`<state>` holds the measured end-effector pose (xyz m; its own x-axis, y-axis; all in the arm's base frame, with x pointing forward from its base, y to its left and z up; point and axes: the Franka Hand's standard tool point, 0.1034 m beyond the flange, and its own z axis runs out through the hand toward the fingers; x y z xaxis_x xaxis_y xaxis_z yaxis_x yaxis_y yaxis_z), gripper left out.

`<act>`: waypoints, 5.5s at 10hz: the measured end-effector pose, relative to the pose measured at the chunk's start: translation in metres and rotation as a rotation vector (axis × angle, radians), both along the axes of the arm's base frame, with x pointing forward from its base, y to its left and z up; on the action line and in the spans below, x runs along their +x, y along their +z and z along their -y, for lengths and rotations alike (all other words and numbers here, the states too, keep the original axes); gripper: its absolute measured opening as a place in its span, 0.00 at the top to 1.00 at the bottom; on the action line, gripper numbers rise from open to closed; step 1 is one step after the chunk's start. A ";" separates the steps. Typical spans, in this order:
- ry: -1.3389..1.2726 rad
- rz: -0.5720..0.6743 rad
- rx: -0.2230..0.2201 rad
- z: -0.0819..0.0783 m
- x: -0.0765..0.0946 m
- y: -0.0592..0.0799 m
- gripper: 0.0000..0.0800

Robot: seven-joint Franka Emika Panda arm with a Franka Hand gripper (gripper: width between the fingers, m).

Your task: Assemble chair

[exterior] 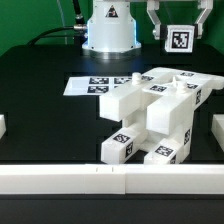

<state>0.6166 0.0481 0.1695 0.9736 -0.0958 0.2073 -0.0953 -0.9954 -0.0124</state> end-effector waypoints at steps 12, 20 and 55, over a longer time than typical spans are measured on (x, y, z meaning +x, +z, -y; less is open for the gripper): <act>-0.096 -0.033 0.068 -0.015 -0.011 -0.041 0.64; -0.113 -0.035 0.073 -0.017 -0.008 -0.043 0.64; -0.647 -0.033 0.158 -0.015 0.000 -0.046 0.20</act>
Offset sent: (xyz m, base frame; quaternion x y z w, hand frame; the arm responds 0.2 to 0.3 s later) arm 0.0114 0.0272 -0.0215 0.0253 -0.0031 0.0144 0.9996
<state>0.6166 0.0635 0.1239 0.7149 -0.6899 0.1137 -0.6759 -0.7235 -0.1404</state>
